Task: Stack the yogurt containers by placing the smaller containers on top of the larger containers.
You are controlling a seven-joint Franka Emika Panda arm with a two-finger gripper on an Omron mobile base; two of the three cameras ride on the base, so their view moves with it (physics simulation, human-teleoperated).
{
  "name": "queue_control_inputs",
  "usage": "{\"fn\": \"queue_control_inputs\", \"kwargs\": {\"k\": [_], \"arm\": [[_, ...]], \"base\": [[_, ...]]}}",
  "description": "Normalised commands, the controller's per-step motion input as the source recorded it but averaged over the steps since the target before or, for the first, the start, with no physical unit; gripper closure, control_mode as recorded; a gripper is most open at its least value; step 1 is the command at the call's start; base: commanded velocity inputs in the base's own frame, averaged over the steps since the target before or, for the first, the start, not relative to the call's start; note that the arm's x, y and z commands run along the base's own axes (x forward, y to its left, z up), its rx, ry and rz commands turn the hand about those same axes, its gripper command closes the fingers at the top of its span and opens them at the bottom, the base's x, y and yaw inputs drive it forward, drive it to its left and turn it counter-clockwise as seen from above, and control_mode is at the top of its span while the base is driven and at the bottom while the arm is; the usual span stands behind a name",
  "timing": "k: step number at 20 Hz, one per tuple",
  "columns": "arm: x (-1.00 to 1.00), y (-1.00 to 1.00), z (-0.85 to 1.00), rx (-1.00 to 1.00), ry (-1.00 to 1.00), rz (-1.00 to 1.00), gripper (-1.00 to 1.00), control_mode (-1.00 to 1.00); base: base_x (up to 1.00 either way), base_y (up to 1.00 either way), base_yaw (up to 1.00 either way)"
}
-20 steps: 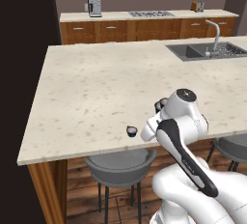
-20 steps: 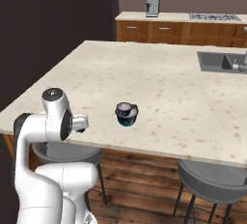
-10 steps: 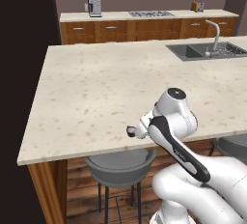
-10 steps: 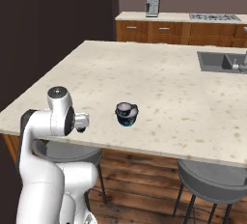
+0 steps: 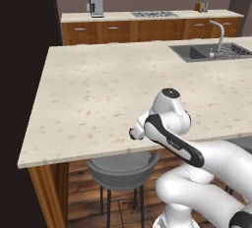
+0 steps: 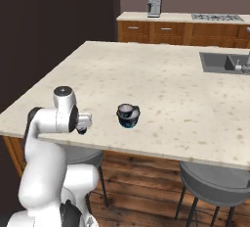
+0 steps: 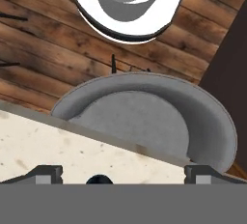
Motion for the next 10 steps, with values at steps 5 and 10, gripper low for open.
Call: {"fn": "queue_control_inputs", "kwargs": {"k": [5,10], "arm": [[0.24,0.08,-0.34,0.0,0.0,0.0,-1.0,-1.0],[0.14,0.02,-0.23,0.0,0.0,0.0,-1.0,-1.0]], "base": [[0.0,0.0,0.0],[0.0,0.0,0.0]]}}
